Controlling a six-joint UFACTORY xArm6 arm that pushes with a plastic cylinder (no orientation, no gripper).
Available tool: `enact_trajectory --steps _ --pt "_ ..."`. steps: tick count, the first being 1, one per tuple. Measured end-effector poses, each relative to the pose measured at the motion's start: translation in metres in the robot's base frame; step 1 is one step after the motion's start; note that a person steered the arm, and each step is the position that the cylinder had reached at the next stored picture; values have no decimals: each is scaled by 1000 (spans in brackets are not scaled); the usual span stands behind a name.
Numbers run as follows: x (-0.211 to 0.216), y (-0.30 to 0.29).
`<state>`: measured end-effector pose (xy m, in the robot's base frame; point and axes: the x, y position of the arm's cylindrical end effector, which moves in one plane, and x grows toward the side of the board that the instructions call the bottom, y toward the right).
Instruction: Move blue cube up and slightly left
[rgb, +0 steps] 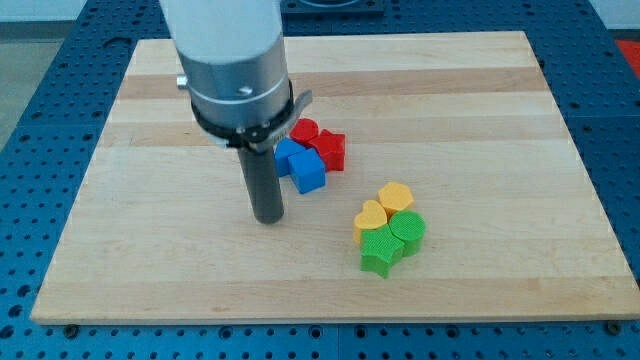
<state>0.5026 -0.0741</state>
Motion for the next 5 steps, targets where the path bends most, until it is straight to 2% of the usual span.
enact_trajectory --steps 1,2,3,5 --pt "-27 18" --pt "-54 71" --pt "-64 122" --pt "-64 166"
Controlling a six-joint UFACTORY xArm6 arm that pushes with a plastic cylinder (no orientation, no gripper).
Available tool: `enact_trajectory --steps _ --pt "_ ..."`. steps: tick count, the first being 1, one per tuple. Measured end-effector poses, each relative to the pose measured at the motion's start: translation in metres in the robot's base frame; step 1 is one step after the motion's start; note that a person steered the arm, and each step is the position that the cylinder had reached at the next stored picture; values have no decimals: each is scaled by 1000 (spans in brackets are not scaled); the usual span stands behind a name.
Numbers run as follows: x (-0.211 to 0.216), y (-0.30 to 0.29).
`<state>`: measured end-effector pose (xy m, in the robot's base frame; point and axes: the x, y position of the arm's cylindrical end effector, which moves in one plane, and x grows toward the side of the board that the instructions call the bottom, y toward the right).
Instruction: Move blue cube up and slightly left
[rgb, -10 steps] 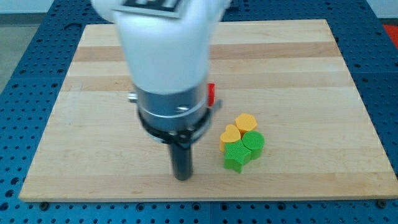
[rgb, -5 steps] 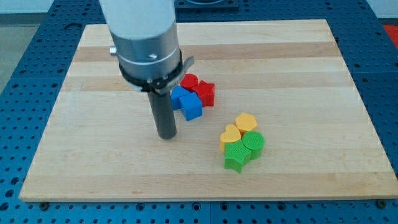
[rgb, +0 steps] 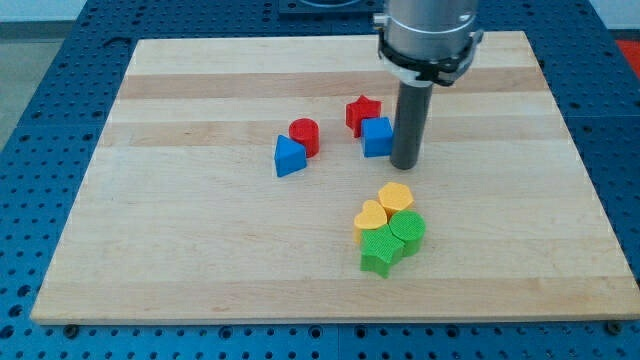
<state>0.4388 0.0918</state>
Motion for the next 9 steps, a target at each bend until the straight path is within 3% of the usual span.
enact_trajectory --steps 1,2,3,7,9 --pt "-14 32" --pt "-58 50" --pt "-66 34" --pt "-33 -59" --pt "-26 -80"
